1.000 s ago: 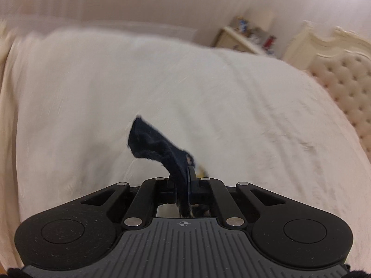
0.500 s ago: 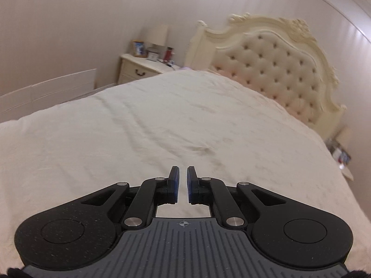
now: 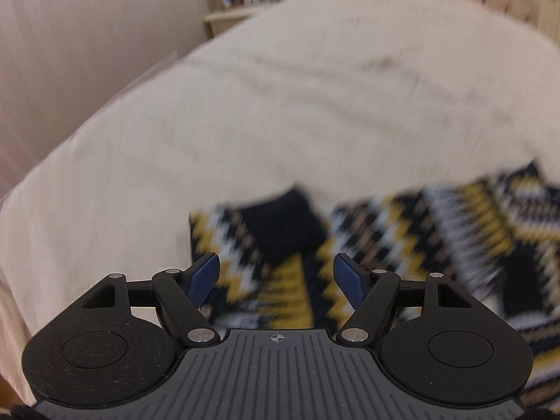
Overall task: Fold small clothes
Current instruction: 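Lift the held sleeve and fold it across the body with the left gripper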
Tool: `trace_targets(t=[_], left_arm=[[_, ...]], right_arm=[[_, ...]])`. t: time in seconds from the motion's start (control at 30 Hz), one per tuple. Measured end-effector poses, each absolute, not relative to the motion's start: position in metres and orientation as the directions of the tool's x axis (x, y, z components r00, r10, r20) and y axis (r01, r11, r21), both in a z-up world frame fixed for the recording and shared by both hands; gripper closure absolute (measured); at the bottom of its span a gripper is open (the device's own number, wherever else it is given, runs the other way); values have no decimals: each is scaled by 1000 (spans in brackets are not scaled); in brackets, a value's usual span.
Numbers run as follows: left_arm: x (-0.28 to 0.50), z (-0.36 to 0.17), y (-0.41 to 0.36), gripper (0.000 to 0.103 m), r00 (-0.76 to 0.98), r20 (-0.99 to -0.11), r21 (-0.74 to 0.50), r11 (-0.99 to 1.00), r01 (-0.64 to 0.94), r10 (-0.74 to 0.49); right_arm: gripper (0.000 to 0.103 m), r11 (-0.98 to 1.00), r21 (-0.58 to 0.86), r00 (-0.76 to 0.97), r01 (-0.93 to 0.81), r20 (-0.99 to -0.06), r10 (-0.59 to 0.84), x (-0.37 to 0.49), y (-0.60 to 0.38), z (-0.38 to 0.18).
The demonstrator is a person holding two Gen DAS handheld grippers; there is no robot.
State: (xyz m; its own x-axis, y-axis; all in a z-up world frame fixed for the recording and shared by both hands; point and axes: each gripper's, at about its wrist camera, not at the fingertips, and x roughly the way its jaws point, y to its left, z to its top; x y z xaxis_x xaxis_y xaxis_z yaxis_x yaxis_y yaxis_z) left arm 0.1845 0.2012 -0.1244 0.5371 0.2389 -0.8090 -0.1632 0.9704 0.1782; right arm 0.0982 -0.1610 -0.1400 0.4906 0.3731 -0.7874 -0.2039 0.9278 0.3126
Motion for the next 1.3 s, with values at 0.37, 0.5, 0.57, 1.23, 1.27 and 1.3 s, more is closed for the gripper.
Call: trace_targets(t=[0.37,0.5,0.57,1.23,1.27,1.3], left_arm=[[191,-179,260,33,477,-817,234,942,-240,324],[199,-171,287,58,526,-822,69,955,-289,218],[201,-166,300,86,561,-814,-35,950,-311,153],[200,-24,151,94,789,-536,-453,891,30,-299],[204,-25,138,94,788,-524,-464,884,54,-323],[205,-23,122,94,784,-515,-469,880,81,-346]], right_arm=[[8,933,298,455,-201,-815,358,114,-128,-145],[8,932,295,446,-212,-819,361,118,-116,-146],[8,931,295,441,-216,-821,363,119,-111,-146],[8,916,347,444,-199,-802,400,116,-140,-153],[8,916,351,447,-195,-800,401,115,-145,-153],[8,916,354,450,-190,-797,402,114,-151,-153]])
